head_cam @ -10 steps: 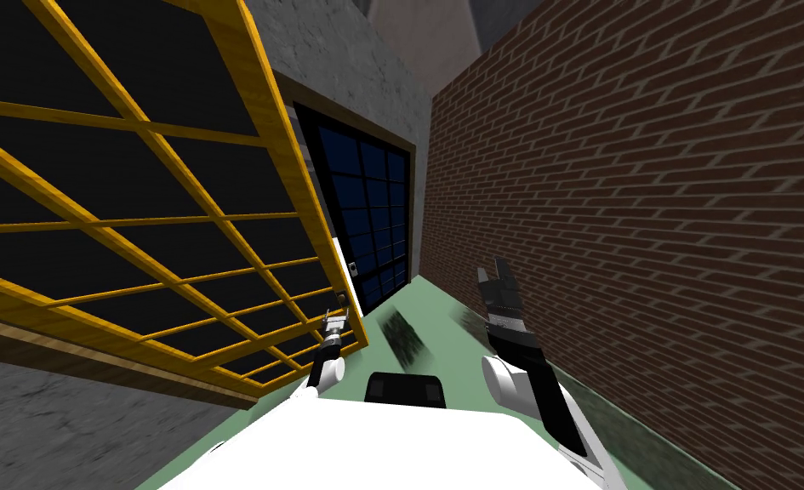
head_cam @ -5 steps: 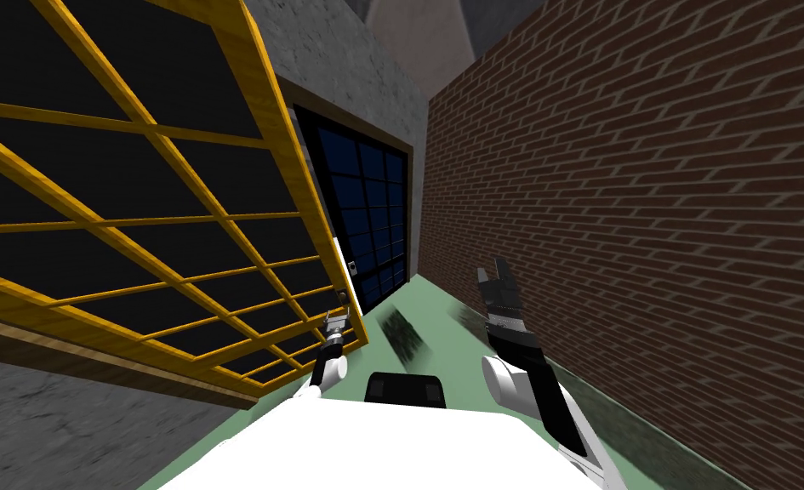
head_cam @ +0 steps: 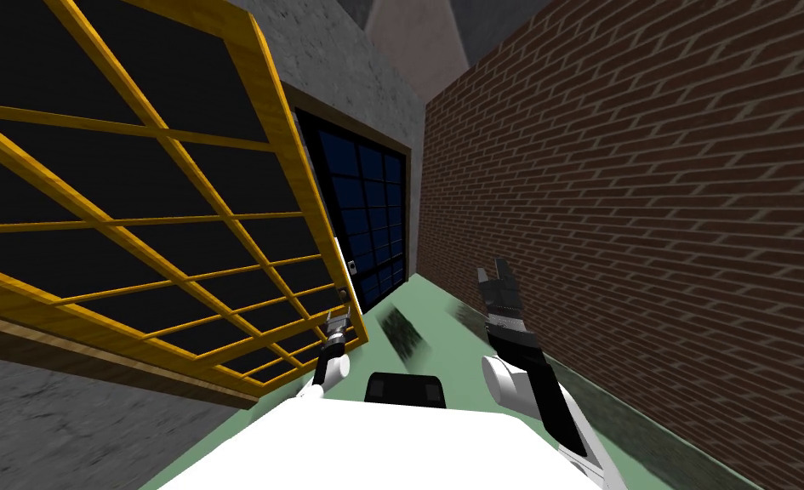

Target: Pull the door open

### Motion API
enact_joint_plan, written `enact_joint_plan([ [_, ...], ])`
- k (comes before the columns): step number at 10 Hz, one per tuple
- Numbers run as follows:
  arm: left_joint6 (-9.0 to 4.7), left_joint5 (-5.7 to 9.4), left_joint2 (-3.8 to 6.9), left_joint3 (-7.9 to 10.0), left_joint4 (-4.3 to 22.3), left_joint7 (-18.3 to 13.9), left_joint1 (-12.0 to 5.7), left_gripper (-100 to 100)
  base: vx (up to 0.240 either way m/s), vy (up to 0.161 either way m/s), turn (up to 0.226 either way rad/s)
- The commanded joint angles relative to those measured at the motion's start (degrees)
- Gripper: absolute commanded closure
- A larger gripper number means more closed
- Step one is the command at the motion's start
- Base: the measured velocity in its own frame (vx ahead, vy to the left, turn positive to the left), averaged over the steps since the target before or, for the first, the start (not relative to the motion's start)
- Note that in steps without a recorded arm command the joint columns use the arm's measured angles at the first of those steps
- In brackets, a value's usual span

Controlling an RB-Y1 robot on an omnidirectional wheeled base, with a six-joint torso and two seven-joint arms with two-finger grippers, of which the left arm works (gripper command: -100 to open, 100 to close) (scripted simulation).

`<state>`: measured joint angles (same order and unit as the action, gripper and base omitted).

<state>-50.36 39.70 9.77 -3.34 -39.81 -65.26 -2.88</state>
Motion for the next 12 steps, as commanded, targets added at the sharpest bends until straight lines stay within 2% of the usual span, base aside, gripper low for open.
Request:
enact_joint_plan([
  [1, -0.04, 0.97, -0.24, -0.33, 0.0, -2.8, -0.16, -100, -0.056, 0.013, -0.051],
  [4, 0.01, 2.22, -0.57, -0.73, -0.3, -5.9, -0.2, -100, -0.049, 0.007, -0.026],
  [5, -0.02, 1.95, -0.51, -0.64, -0.2, -5.2, -0.21, -100, -0.016, 0.004, -0.005],
  [6, -0.29, 2.17, 1.16, -0.68, 0.3, -7.4, 0.53, -100, 0.147, -0.024, -0.064],
  [7, -0.29, 2.17, 1.16, -0.68, 0.3, -7.4, 0.53, -100, 0.191, 0.018, -0.034],
  [8, -0.46, 2.28, 2.2, -0.69, 0.6, -8.6, 0.99, -100, 0.173, 0.01, -0.051],
  [9, -0.55, 2.34, 2.78, -0.69, 0.7, -9.3, 1.24, -100, 0.152, -0.014, -0.044],
  [10, -0.74, 2.46, 3.97, -0.7, 1.1, -10.6, 1.76, -100, 0.148, -0.006, -0.067],
  [11, -0.83, 2.52, 4.57, -0.71, 1.2, -11.3, 2.02, -100, 0.142, 0.022, -0.045],
  [12, -1.01, 2.64, 5.71, -0.72, 1.5, -12.7, 2.53, -100, 0.138, 0.025, -0.041],
])
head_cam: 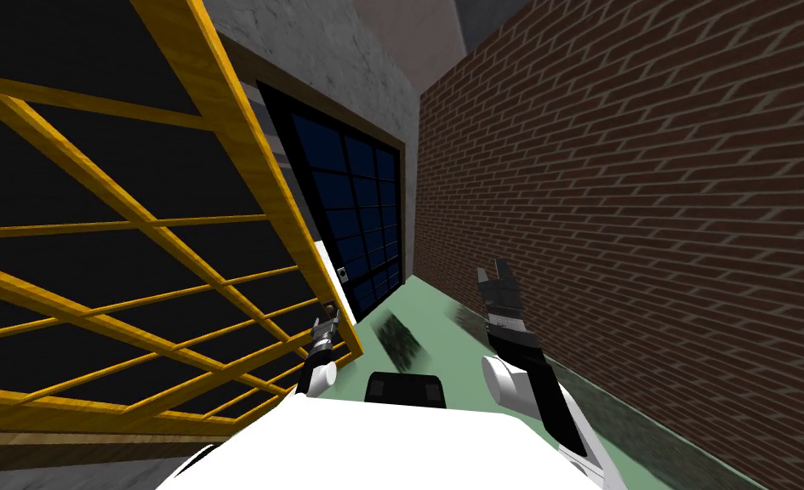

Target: Pull the door open

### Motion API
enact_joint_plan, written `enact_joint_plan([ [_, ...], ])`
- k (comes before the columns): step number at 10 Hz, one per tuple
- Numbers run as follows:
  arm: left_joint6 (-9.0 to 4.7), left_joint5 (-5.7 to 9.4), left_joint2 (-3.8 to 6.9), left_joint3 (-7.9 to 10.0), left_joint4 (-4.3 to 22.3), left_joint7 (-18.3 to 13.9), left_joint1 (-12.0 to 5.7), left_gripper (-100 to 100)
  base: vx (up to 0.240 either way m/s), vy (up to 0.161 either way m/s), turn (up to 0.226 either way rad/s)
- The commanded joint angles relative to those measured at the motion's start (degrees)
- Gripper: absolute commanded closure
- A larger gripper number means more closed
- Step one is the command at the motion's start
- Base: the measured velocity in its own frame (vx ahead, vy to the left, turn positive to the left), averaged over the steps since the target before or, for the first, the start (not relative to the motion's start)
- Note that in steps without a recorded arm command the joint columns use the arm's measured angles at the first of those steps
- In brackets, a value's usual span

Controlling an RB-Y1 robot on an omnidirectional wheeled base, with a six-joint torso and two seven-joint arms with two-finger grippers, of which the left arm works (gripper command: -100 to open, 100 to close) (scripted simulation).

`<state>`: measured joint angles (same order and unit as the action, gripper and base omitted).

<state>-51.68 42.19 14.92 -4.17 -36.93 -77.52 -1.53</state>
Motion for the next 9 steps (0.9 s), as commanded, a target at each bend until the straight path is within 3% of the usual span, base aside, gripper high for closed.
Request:
enact_joint_plan([
  [1, 0.15, 0.26, 1.59, 0.1, -1.1, -1.6, 1.63, -100, 0.177, 0.016, -0.068],
  [4, -0.08, 0.22, 1.64, 0.05, -0.3, -1.9, 1.23, -100, 0.057, 0.007, -0.006],
  [5, -0.08, 0.22, 1.64, 0.05, -0.3, -1.9, 1.23, 100, 0.0, 0.0, 0.0],
  [9, -0.08, 0.22, 1.64, 0.05, -0.3, -1.9, 1.23, 100, 0.0, 0.0, 0.0],
])
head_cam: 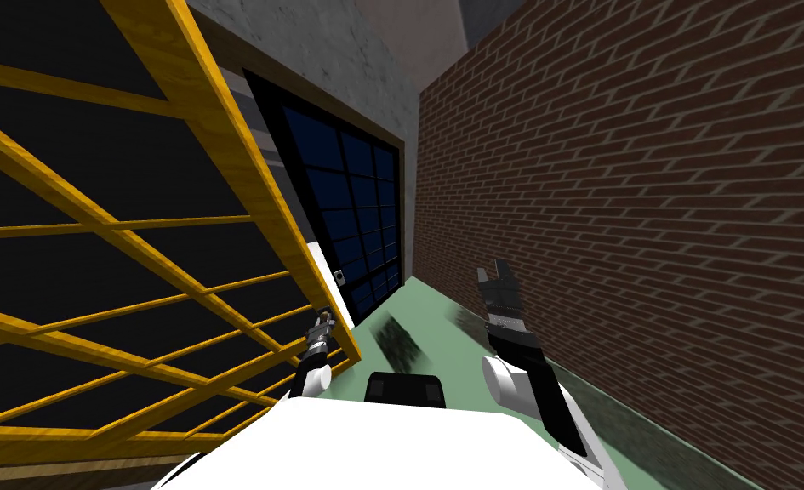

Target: Pull the door open

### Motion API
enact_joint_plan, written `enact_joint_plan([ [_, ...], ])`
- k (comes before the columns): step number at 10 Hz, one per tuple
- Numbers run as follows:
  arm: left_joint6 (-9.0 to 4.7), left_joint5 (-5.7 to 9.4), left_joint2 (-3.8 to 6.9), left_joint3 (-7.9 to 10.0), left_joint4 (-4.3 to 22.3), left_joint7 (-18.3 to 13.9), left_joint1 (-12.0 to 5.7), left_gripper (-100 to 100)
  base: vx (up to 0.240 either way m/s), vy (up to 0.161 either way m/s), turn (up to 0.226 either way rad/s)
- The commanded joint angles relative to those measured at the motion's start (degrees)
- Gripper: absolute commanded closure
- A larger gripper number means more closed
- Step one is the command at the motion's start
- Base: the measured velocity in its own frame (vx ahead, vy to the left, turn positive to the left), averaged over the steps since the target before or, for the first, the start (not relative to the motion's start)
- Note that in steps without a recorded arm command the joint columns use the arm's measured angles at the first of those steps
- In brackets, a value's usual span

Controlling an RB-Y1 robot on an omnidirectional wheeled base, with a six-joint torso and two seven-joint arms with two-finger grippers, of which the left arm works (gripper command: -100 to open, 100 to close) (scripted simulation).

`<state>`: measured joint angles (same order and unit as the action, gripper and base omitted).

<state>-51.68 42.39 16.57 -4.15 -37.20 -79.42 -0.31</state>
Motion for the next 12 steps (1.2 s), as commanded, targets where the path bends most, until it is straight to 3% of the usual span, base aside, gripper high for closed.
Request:
enact_joint_plan([
  [1, -0.07, 0.01, 0.0, 0.02, 0.0, 0.0, 0.0, 100, 0.0, 0.0, 0.0],
  [8, 0.43, -3.05, 2.53, -5.49, -2.1, -4.9, 1.22, 100, -0.221, 0.007, -0.095],
  [10, 0.33, -3.14, 2.6, -5.66, -1.4, -5.1, 1.01, 100, -0.174, -0.005, -0.053],
  [12, 0.13, -4.13, 3.35, -7.52, -2.0, -6.6, 1.69, 100, -0.191, 0.023, -0.067],
])
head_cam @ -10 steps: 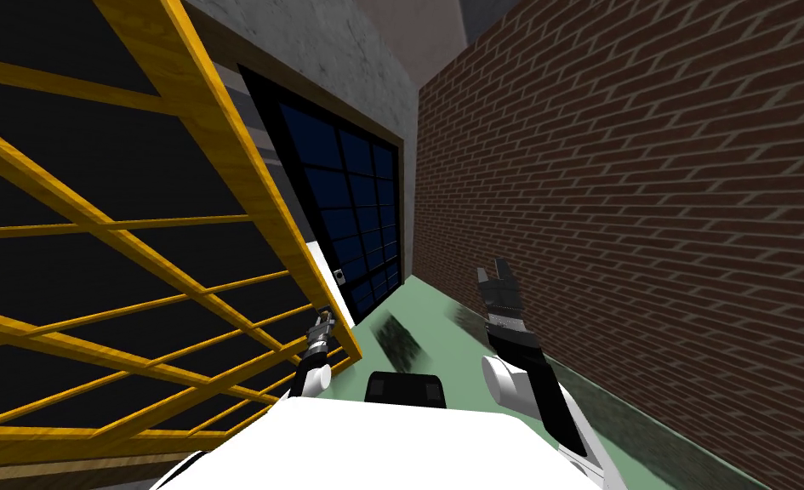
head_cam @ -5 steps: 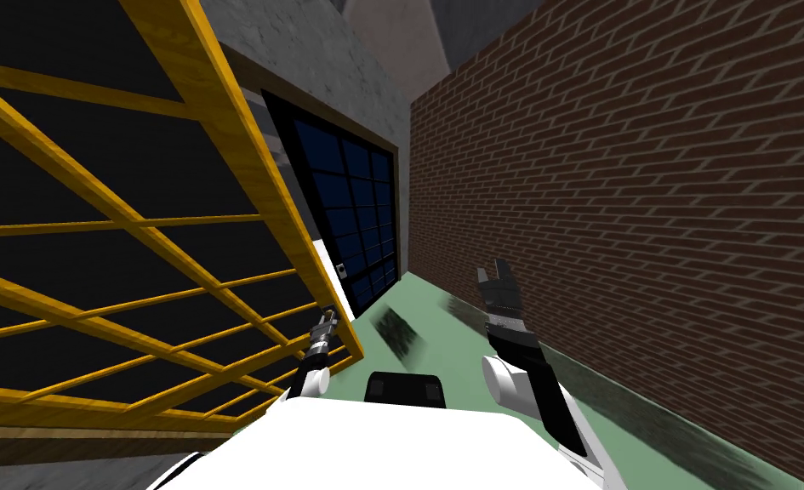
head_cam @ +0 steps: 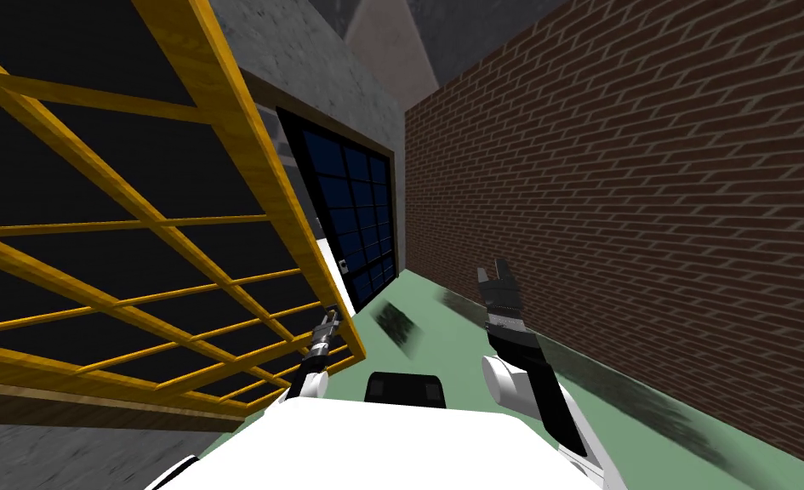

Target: Pull the door open

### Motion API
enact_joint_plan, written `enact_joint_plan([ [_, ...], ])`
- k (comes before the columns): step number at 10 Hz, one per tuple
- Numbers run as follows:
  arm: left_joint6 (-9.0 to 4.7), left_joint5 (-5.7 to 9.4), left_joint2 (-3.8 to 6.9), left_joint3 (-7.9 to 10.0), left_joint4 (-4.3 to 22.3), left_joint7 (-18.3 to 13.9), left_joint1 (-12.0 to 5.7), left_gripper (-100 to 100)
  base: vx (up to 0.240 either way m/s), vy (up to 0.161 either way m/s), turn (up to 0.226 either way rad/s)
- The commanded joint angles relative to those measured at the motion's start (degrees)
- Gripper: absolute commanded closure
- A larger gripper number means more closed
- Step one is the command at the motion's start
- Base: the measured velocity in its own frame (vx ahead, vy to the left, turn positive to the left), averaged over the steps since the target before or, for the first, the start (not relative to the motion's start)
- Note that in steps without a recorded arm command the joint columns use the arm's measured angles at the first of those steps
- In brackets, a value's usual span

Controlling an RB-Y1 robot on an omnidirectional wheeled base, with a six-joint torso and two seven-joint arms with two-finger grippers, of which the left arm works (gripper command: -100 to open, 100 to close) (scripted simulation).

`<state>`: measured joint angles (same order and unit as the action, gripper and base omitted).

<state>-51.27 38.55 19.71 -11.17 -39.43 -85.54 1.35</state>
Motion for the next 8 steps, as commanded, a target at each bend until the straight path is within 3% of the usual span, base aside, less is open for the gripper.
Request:
enact_joint_plan([
  [1, -0.42, -0.64, 0.56, -1.13, -0.1, -1.0, 0.24, 100, -0.221, 0.026, -0.081],
  [6, -1.24, -2.69, 2.63, -4.84, -1.7, -4.2, 1.4, 100, -0.237, 0.002, -0.06],
  [7, -1.05, -2.5, 2.45, -4.47, -1.5, -3.8, 1.22, 100, -0.105, -0.013, -0.003],
  [8, -1.55, -3.04, 3.08, -5.68, -1.7, -4.8, 1.98, 100, -0.141, 0.007, -0.073],
])
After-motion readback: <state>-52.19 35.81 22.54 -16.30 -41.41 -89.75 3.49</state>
